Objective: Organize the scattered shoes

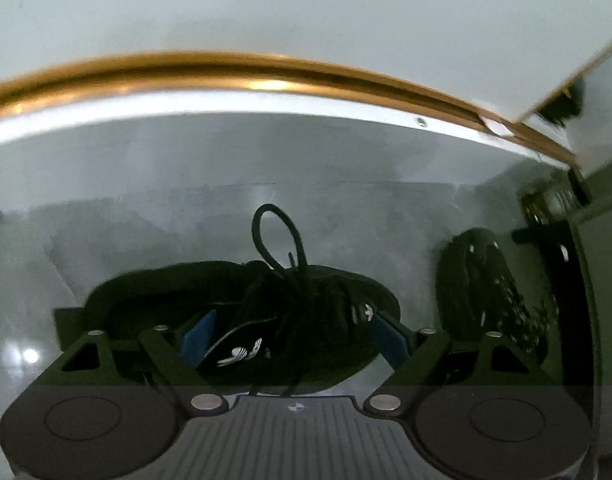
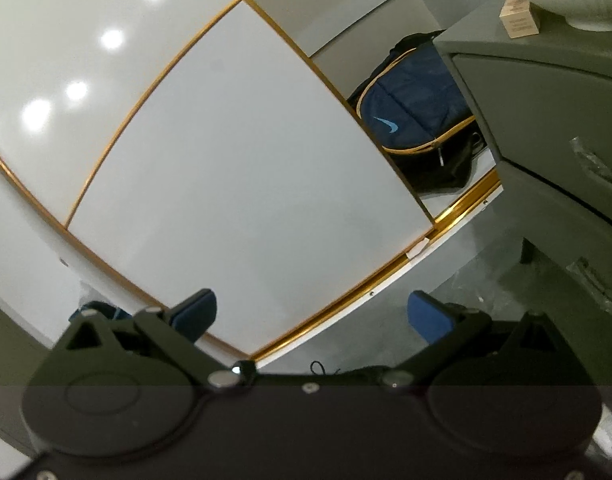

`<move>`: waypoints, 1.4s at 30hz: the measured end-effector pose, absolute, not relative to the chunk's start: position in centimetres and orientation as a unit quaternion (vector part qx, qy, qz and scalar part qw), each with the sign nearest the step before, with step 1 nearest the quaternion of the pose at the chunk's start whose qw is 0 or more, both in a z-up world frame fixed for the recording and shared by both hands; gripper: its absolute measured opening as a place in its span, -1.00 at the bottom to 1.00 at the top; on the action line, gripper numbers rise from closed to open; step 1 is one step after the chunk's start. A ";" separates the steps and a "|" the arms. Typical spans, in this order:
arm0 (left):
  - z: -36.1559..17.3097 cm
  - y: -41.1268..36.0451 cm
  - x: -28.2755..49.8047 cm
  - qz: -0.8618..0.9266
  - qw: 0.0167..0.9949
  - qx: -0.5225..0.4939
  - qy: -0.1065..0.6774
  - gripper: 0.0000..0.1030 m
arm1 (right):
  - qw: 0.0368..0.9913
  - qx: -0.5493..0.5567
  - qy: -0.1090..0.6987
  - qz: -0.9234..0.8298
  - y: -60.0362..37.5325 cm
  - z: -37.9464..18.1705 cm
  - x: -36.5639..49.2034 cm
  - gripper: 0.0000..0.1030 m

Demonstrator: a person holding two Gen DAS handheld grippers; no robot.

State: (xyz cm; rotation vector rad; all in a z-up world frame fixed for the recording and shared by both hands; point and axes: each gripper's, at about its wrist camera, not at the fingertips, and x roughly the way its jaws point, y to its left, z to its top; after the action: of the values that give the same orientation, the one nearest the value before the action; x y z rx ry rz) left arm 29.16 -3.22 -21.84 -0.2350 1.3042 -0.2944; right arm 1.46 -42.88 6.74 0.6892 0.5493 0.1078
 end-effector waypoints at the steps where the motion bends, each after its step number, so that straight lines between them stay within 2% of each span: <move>1: -22.5 -3.0 29.3 -0.132 0.772 -0.114 0.611 0.51 | 0.904 0.331 0.267 0.054 -42.7 6.7 1.5 1.00; 3: -23.5 -3.4 29.2 -0.131 0.777 -0.100 0.608 0.57 | 0.904 0.325 0.271 0.056 -42.4 6.7 1.7 1.00; 5: -24.3 -4.9 29.0 -0.135 0.792 -0.079 0.590 0.75 | 0.904 0.324 0.271 0.058 -42.3 6.7 1.7 1.00; 6: -24.4 -5.8 28.7 -0.137 0.801 -0.067 0.579 0.89 | 0.905 0.324 0.271 0.058 -42.3 6.7 1.7 1.00; 8: -24.6 -6.1 28.9 -0.115 0.801 -0.072 0.583 0.81 | 0.905 0.326 0.268 0.055 -42.5 6.7 1.7 1.00; 9: -24.2 -5.5 29.0 -0.109 0.798 -0.096 0.584 0.27 | 0.904 0.330 0.267 0.053 -42.6 6.7 1.6 1.00; 10: -24.0 -4.3 29.0 -0.111 0.791 -0.143 0.584 -0.42 | 0.902 0.336 0.266 0.054 -42.8 6.6 1.6 1.00; 11: -23.7 -3.2 28.9 -0.111 0.783 -0.187 0.583 -0.58 | 0.901 0.340 0.264 0.055 -42.9 6.6 1.5 1.00; 17: -21.8 0.8 25.4 -0.077 0.787 -0.243 0.563 -0.66 | 0.898 0.348 0.263 0.060 -42.9 6.6 1.5 1.00; 23: -18.5 10.9 18.9 -0.001 0.788 -0.369 0.493 -0.67 | 0.893 0.364 0.258 0.062 -43.3 6.4 1.3 1.00; 26: -14.1 15.9 16.0 0.044 0.800 -0.368 0.472 -0.67 | 0.891 0.368 0.258 0.063 -43.4 6.2 1.3 1.00; 33: -6.2 22.0 7.9 0.141 0.824 -0.384 0.391 -0.67 | 0.889 0.370 0.261 0.067 -43.4 6.0 1.5 1.00; 37: -6.8 23.7 5.8 0.168 0.810 -0.438 0.353 -0.66 | 0.889 0.371 0.261 0.063 -43.5 5.9 1.5 1.00; 42: -12.6 23.4 6.5 0.215 0.782 -0.491 0.319 -0.68 | 0.893 0.360 0.261 0.062 -42.9 6.1 1.4 1.00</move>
State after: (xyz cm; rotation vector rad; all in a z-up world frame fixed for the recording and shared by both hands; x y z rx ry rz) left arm 6.48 23.39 -12.56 -1.0598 0.6882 0.4647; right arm 1.44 -42.93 6.07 0.7476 0.5410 0.1283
